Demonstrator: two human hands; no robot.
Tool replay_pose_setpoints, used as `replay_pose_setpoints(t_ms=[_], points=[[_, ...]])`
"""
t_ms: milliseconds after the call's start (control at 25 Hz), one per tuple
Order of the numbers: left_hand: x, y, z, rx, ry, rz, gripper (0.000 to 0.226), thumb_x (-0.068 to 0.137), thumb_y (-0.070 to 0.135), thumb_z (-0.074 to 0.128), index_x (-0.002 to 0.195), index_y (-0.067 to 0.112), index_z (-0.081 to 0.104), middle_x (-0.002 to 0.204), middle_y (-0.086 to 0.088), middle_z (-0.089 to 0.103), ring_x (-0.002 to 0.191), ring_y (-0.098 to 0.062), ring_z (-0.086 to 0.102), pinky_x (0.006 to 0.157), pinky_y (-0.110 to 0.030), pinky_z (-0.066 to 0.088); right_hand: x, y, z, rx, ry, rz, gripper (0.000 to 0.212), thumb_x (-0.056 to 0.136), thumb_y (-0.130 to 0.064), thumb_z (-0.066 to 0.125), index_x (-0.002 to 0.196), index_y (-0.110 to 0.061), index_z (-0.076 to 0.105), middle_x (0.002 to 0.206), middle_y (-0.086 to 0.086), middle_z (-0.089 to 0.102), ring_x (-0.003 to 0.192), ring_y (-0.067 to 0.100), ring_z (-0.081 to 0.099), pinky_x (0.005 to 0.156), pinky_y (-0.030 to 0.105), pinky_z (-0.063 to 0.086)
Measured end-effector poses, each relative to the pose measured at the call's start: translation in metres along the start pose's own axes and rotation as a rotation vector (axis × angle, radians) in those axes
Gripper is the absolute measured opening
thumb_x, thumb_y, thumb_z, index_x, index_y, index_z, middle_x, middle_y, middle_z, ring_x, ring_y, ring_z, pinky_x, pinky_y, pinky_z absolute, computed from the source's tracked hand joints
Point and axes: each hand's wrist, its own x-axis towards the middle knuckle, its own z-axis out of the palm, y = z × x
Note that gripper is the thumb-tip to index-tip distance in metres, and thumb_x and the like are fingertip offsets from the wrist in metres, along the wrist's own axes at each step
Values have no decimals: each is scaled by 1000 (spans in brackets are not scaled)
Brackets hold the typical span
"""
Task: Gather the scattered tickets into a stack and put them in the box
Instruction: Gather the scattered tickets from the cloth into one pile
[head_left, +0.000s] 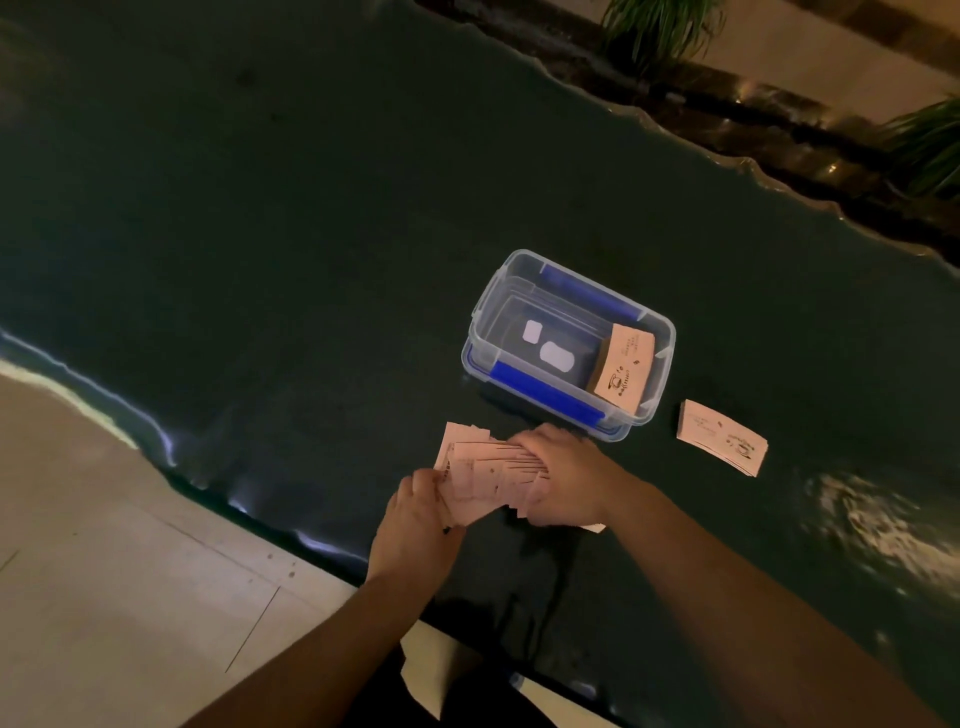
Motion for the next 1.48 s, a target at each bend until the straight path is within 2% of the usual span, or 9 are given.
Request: replay_pose_setpoints(t_ms=[240,360,600,720,840,1040,1200,1360,1480], points=[[14,6,-11,76,-49,115,44,98,33,61,140,23,52,134,-1,46,105,-11,55,100,-30,52,-22,7,14,21,95,21,105,71,-40,87,161,-33,33,152,-7,47,141,15,45,117,41,46],[24,14,-16,82,-22,139,47,97,39,61,141,23,52,136,-1,48,116,-16,56,102,-33,53,-32,12,20,65,120,64,101,70,-41,88,158,-32,39,149,-8,48,137,15,48,113,41,51],[34,27,-29,250,-45,256,63,98,33,65,153,13,44,149,-9,44,135,-26,41,113,-36,38,-43,12,23,54,130,23,95,74,-38,85,156,-36,39,147,-8,48,135,13,47,112,38,49],[37,37,-31,302,-65,357,65,103,31,58,160,10,32,159,-7,40,143,-24,36,117,-35,31,-42,11,19,41,144,12,93,74,-36,86,155,-35,40,156,-7,46,141,14,44,117,39,45],[41,36,-31,257,-83,382,66,102,31,60,159,11,33,159,-6,41,144,-22,37,119,-33,28,-38,9,16,76,130,59,96,71,-34,88,154,-36,40,161,-5,44,143,19,46,118,44,46],[50,18,-34,245,-76,294,70,90,49,69,148,16,47,145,-5,47,131,-22,43,111,-32,39,-34,-2,20,92,102,153,89,71,-30,87,146,-42,39,144,-7,57,122,15,57,104,38,53],[60,11,-34,361,-105,359,67,86,55,66,142,20,52,138,-2,51,125,-20,46,105,-33,45,-30,-15,23,68,100,180,99,70,-31,89,153,-37,36,160,-6,44,143,20,47,118,45,45],[81,-6,-19,415,-122,415,79,79,70,36,142,24,52,138,2,56,120,-18,46,99,-32,44,-24,-23,21,63,83,247,102,68,-31,92,154,-36,36,161,-4,42,147,23,44,119,48,45],[73,4,-33,415,-158,404,68,87,62,51,142,22,52,139,-1,53,122,-19,47,103,-34,46,-27,-25,24,62,97,259,99,71,-31,91,154,-34,37,157,-4,47,144,21,46,123,47,39]])
